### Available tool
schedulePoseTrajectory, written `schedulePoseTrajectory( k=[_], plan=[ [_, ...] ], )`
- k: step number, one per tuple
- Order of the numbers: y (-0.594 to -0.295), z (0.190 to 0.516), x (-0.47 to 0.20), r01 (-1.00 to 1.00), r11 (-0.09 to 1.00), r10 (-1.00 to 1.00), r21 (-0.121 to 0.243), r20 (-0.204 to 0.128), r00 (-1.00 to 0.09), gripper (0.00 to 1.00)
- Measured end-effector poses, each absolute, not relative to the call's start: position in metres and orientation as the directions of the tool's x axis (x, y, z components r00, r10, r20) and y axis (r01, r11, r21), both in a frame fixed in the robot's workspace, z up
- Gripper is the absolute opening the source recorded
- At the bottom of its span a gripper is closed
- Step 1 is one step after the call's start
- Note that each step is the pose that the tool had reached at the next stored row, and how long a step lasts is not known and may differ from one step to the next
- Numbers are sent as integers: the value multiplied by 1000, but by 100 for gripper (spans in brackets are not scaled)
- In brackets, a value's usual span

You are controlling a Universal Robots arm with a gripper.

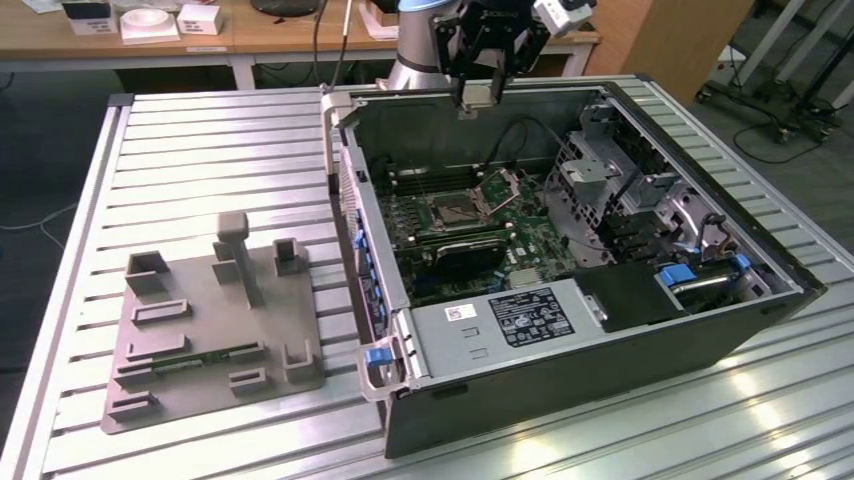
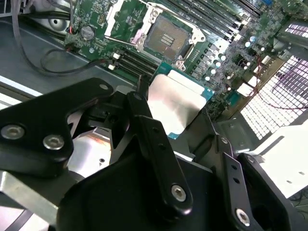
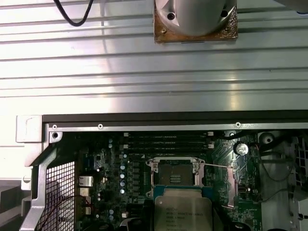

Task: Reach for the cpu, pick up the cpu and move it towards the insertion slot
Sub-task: 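Pick up the cpu and move it towards the insertion slot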

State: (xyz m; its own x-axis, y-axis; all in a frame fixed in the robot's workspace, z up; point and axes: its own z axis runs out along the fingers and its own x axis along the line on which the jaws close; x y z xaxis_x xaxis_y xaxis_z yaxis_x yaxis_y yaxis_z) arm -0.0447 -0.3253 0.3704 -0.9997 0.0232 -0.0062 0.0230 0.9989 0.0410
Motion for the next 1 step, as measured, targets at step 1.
schedulePoseTrajectory(
  k=[1],
  plan=[
    [-325, 370, -45, 23, 999, 23, 41, -6, -1000, 55]
  ],
)
